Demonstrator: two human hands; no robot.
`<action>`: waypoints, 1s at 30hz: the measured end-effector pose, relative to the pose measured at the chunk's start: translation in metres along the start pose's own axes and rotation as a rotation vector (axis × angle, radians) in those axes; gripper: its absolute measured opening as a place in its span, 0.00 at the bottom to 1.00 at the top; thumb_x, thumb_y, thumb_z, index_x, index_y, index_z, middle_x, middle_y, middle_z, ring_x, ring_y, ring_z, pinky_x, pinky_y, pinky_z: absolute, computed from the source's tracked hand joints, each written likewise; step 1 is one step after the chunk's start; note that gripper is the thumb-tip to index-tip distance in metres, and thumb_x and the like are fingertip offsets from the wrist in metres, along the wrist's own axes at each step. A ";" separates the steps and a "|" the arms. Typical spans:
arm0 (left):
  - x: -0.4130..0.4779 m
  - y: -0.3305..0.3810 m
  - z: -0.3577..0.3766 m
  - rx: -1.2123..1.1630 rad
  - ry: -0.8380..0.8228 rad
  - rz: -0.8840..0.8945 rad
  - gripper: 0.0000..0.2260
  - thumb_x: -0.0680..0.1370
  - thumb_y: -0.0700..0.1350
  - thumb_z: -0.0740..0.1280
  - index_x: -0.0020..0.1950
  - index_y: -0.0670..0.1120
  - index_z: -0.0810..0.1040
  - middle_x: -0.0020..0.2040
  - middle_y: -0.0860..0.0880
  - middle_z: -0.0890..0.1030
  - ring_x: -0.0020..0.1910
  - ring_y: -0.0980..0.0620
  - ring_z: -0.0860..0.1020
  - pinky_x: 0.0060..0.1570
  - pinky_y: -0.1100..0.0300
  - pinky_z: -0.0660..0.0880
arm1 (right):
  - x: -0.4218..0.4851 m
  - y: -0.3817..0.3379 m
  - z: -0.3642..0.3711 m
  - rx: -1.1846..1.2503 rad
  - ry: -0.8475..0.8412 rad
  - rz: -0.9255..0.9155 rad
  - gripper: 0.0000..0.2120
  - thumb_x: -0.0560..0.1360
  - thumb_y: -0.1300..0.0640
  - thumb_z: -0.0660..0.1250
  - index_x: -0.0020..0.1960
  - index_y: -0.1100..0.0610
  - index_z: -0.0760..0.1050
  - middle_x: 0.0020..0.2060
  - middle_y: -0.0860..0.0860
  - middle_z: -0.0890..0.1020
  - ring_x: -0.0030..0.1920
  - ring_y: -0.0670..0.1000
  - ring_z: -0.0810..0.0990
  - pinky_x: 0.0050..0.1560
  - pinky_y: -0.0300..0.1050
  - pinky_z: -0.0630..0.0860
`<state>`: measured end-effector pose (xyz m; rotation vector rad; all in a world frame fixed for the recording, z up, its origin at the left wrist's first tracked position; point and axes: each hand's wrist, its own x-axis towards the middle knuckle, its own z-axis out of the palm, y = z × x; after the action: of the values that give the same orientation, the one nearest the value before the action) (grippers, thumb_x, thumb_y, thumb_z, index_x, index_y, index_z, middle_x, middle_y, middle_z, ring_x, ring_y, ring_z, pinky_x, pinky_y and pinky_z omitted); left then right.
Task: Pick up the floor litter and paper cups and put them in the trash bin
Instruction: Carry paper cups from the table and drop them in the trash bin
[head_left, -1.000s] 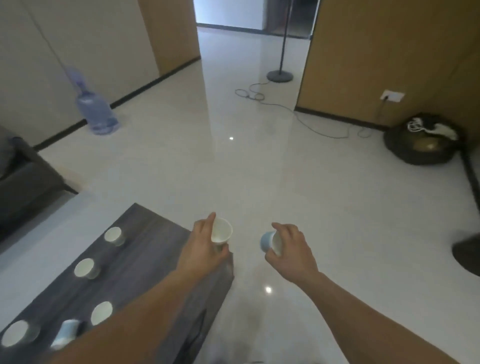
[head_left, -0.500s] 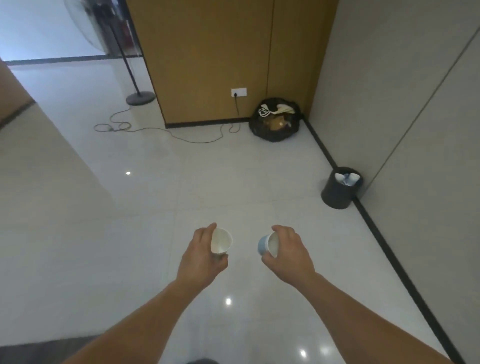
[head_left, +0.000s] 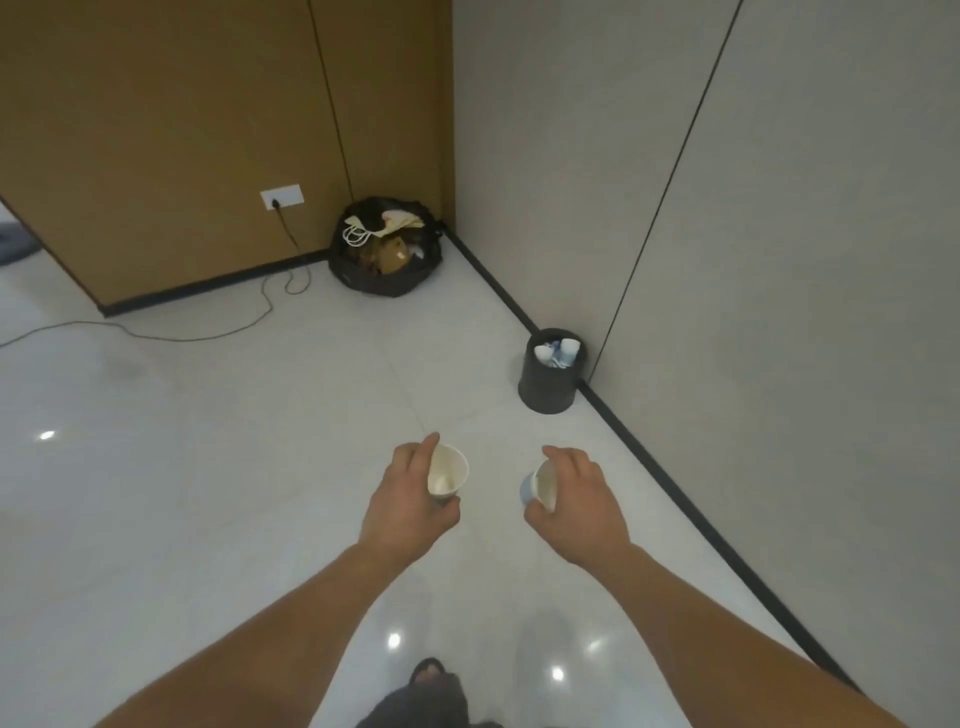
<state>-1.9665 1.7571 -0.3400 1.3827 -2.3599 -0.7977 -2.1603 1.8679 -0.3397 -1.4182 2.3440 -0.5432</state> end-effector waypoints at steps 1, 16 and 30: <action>0.022 0.004 0.002 0.003 -0.013 0.027 0.37 0.70 0.51 0.72 0.76 0.52 0.59 0.68 0.51 0.65 0.60 0.48 0.73 0.54 0.55 0.74 | 0.015 0.003 -0.004 -0.002 0.018 0.019 0.33 0.72 0.48 0.66 0.74 0.53 0.61 0.69 0.50 0.66 0.65 0.53 0.67 0.62 0.46 0.69; 0.299 0.112 0.096 0.041 -0.091 0.146 0.37 0.71 0.56 0.71 0.76 0.54 0.56 0.68 0.52 0.63 0.60 0.49 0.73 0.55 0.60 0.73 | 0.253 0.131 -0.077 -0.010 0.063 0.132 0.33 0.71 0.48 0.65 0.74 0.53 0.63 0.68 0.50 0.67 0.65 0.53 0.68 0.65 0.45 0.67; 0.491 0.162 0.161 0.006 -0.148 0.047 0.37 0.70 0.52 0.74 0.74 0.51 0.59 0.68 0.49 0.66 0.61 0.50 0.72 0.55 0.61 0.72 | 0.465 0.221 -0.131 -0.060 -0.044 0.104 0.32 0.71 0.48 0.67 0.72 0.54 0.65 0.67 0.52 0.69 0.64 0.54 0.68 0.63 0.45 0.68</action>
<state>-2.4057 1.4439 -0.3865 1.3068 -2.4978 -0.9098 -2.5949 1.5659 -0.3785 -1.3106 2.4021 -0.4124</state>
